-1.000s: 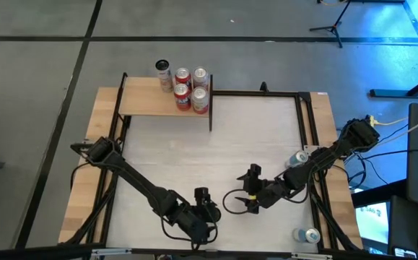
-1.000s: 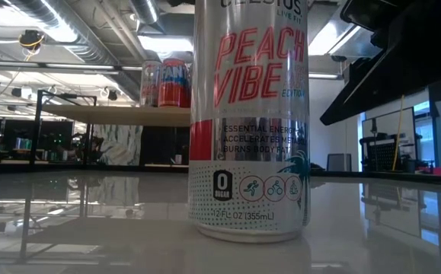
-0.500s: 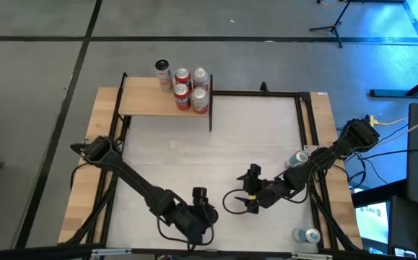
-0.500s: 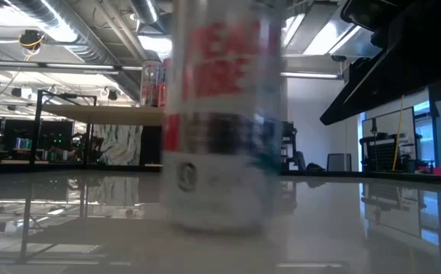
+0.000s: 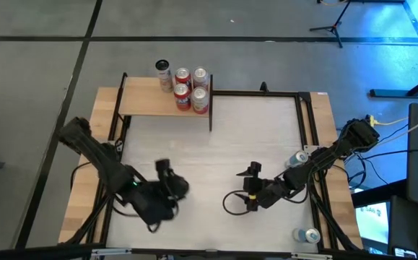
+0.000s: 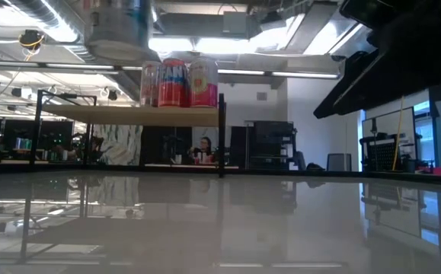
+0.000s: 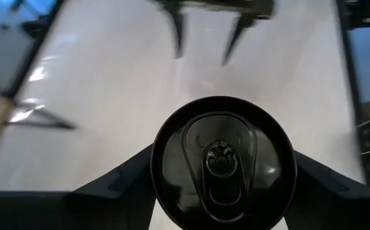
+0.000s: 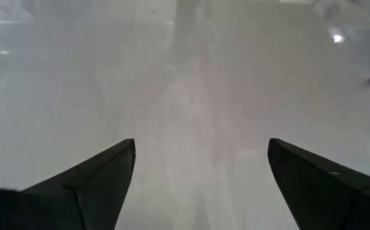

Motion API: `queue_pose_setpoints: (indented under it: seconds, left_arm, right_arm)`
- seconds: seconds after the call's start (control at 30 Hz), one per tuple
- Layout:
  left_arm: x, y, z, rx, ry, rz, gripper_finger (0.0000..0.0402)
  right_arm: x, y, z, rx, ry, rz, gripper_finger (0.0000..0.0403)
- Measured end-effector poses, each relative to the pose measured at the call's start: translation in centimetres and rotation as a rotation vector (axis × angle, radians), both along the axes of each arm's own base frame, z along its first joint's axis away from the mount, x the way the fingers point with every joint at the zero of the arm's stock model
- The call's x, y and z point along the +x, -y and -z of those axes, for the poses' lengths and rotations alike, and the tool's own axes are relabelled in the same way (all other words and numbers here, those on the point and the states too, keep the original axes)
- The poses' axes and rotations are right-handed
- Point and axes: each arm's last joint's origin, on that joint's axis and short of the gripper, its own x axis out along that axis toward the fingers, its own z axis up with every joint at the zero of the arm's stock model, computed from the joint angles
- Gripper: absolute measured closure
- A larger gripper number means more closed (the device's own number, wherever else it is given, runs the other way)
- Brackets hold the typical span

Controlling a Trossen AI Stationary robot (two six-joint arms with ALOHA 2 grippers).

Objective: Place canned beverage on shelf
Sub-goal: Put the white soda can on the shelf aligned with the other white soda can

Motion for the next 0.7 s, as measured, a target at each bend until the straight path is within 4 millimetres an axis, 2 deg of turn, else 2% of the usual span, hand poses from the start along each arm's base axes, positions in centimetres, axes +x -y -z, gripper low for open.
queue_pose_setpoints:
  seconds: [0.33,0.57,0.7]
  left_arm:
    - [-6.1,-5.7,-4.6,0.120,-0.025,-0.070,0.0159]
    - [-9.9,-11.0,-7.6,0.165,-0.008,-0.078,0.0158]
    - [-11.5,-14.1,-8.9,0.214,0.002,-0.087,0.0158]
  right_arm:
    - [0.3,0.8,-0.2,-0.120,0.047,0.084,0.0047]
    - [1.8,3.8,-0.2,-0.132,0.036,0.190,0.0047]
    - [2.5,5.7,-0.1,-0.116,0.022,0.243,0.0047]
